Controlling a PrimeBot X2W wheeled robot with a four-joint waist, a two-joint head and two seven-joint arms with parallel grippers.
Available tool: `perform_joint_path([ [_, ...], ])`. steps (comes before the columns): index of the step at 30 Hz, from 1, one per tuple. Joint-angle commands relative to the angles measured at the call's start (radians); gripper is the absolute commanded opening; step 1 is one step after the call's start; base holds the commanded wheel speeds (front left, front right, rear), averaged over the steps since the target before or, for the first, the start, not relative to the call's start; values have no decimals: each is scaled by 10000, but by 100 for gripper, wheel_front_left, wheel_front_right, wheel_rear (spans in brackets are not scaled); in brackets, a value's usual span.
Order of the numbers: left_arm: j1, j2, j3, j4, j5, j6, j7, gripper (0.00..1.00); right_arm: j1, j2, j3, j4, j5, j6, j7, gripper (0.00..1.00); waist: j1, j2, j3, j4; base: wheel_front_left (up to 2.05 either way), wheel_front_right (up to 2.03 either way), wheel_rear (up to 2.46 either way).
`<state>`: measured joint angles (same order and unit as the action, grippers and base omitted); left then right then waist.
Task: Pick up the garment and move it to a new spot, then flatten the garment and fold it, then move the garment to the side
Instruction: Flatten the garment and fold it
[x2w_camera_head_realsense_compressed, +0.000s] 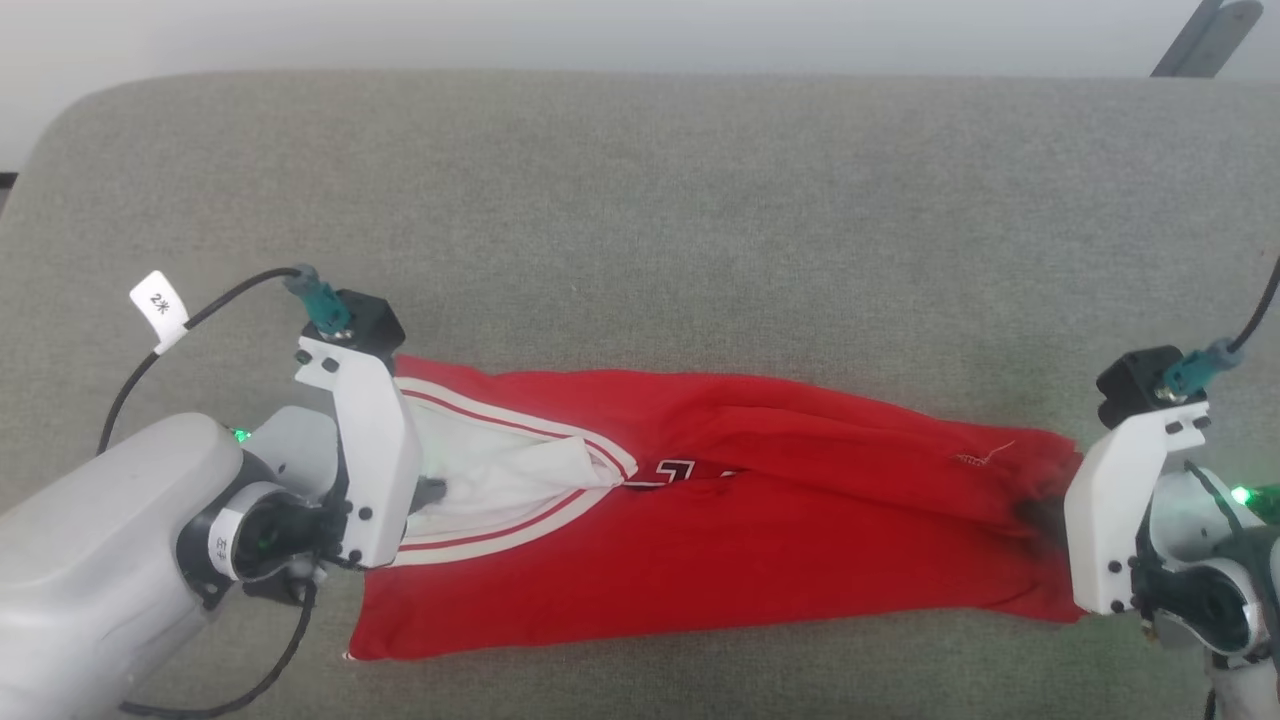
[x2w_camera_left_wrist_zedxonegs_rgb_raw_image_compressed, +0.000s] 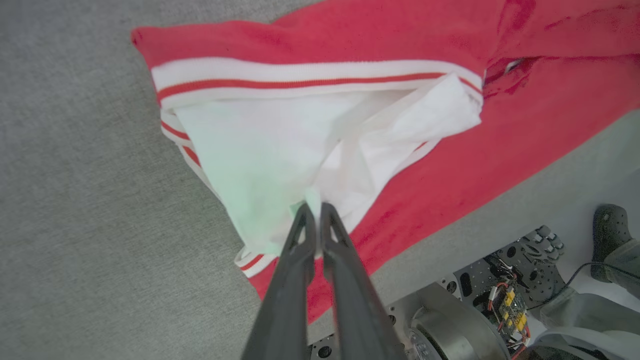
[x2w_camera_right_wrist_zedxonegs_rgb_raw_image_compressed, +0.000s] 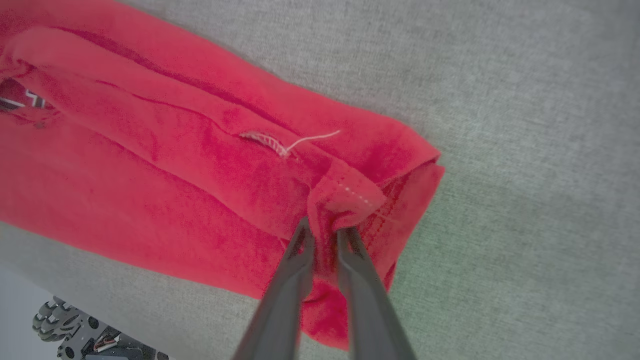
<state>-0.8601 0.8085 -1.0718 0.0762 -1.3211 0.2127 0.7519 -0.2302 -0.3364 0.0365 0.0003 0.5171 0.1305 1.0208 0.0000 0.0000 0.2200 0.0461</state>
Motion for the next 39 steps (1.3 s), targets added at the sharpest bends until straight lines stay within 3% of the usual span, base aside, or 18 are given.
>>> perform_joint_path([
  [1, 167, -83, 91, 199, -56, -186, -257, 100, -175, 56, 23, 74, -16, 3, -120, 100, 0, 0, -86, -10, 0, 0, 0],
  [7, 227, -285, 382, 712, 19, -612, -1122, 100, -303, -30, 67, 170, 107, 3, -211, 100, 0, 0, -374, 75, 0, 0, 0],
  [15, 601, -268, 1012, 1098, 778, -1023, -3744, 100, 120, -116, -765, 108, -135, 3, -67, 100, 0, 0, -749, 264, 0, 0, 0],
  [29, 1954, -398, 2090, 1885, 1889, -639, -8804, 100, -51, 167, -1184, 1732, -98, 5, -66, 100, 0, 0, -566, 775, 0, 0, 0],
  [35, 2672, -546, 2733, 2412, 2129, -651, -10062, 100, -318, 167, -727, 2697, 128, 5, -468, 100, 0, 0, -375, 1075, 0, 0, 0],
  [36, 2838, -633, 2958, 2510, 2080, -659, -10117, 100, -359, 184, -655, 2819, 265, 5, -502, 92, 0, 0, -342, 1117, 0, 0, 0],
  [37, 3003, -719, 3170, 2617, 2101, -680, -10143, 100, -397, 184, -515, 2896, 380, 5, -515, 33, 0, 0, -311, 1161, 0, 0, 0],
  [38, 3106, -786, 3452, 2647, 2294, -761, -10170, 100, -418, 113, -357, 2949, 501, 6, -534, 0, 0, 0, -279, 1205, 0, 0, 0],
  [39, 3169, -884, 3852, 2598, 2550, -815, -10180, 100, -430, 32, -294, 3009, 588, 6, -591, 0, 0, 0, -246, 1247, 0, 0, 0],
])
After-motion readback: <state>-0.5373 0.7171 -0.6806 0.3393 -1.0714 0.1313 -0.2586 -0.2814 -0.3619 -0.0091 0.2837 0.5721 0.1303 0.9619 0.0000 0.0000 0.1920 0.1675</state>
